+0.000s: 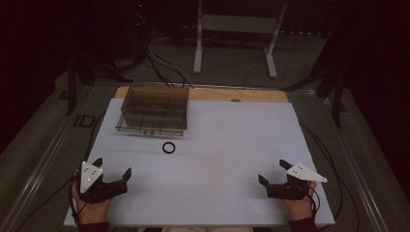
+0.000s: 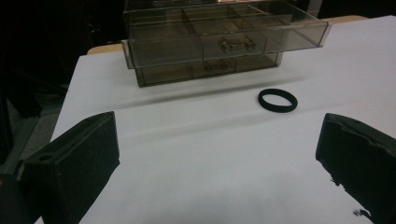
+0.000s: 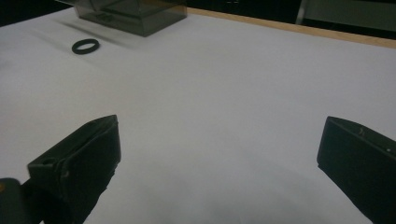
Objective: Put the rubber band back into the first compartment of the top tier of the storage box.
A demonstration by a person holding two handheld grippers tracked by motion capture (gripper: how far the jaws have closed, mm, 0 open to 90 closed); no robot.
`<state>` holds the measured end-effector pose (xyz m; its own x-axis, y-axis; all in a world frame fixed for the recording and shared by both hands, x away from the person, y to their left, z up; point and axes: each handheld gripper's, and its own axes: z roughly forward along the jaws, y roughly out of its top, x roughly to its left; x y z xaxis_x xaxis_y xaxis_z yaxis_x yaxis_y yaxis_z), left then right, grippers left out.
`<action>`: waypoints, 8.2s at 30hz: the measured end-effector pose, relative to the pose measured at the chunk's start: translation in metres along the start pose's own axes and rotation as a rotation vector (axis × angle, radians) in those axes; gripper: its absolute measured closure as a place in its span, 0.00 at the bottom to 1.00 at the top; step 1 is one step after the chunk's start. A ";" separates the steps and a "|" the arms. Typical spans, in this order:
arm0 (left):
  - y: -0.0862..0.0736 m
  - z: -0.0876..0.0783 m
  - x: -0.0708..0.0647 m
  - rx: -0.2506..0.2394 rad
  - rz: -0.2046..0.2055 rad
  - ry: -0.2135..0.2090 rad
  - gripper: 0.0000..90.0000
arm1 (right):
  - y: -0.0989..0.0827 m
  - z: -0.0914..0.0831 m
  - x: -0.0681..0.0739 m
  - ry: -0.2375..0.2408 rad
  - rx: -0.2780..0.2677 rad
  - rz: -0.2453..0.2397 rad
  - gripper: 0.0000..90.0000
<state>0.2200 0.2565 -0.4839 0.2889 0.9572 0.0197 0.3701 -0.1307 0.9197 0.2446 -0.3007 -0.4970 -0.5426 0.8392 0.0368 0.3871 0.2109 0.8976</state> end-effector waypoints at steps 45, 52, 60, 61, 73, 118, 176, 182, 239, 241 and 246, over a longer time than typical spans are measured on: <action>0.037 0.059 -0.037 0.037 0.026 -0.042 0.01 | -0.001 0.008 -0.001 -0.035 0.002 0.013 0.00; 0.036 0.076 -0.042 0.064 0.026 -0.031 0.01 | -0.001 0.010 0.000 -0.034 0.008 0.006 0.00; 0.034 0.095 -0.050 0.096 0.043 -0.017 0.01 | -0.001 0.010 0.000 -0.034 0.007 0.005 0.00; 0.034 0.097 -0.051 0.100 0.041 -0.018 0.01 | -0.001 0.010 0.000 -0.034 0.007 0.005 0.00; 0.029 0.123 -0.060 0.194 0.064 -0.030 0.01 | 0.001 0.013 0.002 -0.017 0.017 -0.007 0.00; 0.036 0.159 -0.074 0.409 0.052 -0.177 0.99 | 0.001 0.014 0.002 -0.013 0.026 -0.002 0.00; 0.117 0.099 -0.018 0.178 -0.001 -0.144 0.99 | 0.001 0.013 0.004 -0.019 0.022 -0.001 0.00; 0.120 0.102 -0.014 0.180 0.014 -0.133 0.99 | 0.001 0.013 0.004 -0.022 0.021 0.001 0.00; 0.125 0.131 0.033 0.244 0.037 0.046 0.99 | 0.001 0.013 0.004 -0.020 0.023 0.005 0.00; 0.125 0.132 0.034 0.246 0.034 0.049 0.99 | 0.001 0.013 0.004 -0.020 0.023 0.007 0.00; 0.124 0.135 0.036 0.256 0.030 0.056 0.99 | 0.001 0.013 0.004 -0.019 0.023 0.006 0.00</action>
<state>0.3955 0.2403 -0.4221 0.2564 0.9637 0.0741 0.5754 -0.2137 0.7895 0.2528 -0.2907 -0.5023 -0.5256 0.8501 0.0335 0.4073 0.2169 0.8872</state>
